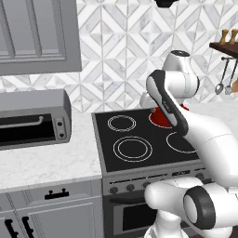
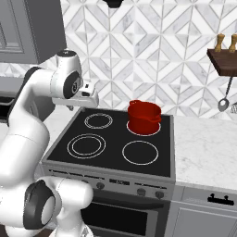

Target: Turn off the rear right burner of the stove.

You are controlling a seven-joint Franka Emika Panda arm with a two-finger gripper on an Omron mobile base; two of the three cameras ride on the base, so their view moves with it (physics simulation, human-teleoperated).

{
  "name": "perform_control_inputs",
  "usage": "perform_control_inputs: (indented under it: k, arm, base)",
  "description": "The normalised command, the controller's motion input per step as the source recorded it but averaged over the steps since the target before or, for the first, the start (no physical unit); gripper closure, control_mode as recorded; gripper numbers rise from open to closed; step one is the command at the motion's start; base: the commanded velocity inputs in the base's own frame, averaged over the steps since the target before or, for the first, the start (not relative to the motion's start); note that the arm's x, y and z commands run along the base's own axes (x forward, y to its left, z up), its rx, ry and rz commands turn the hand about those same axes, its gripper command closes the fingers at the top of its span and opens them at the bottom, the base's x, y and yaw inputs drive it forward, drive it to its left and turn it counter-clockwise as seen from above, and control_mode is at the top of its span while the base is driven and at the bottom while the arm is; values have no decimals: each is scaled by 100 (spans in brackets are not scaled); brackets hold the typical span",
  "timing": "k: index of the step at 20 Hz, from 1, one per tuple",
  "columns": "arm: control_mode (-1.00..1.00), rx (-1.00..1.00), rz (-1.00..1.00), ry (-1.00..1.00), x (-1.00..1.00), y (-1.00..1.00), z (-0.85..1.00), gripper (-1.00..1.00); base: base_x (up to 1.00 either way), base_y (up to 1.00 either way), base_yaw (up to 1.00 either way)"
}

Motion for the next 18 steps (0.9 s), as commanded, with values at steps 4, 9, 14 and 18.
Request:
perform_control_inputs:
  k: [4,9,14,18]
  arm:
    - [-100,0,0,0,-7,0,0,-100]
    - [-100,0,0,-2,-10,0,0,-100]
    - [-100,0,0,0,0,0,0,-100]
    - [-100,0,0,0,0,0,0,-100]
  base:
    - [0,0,0]
    - [0,0,0]
    - [0,0,0]
    - [0,0,0]
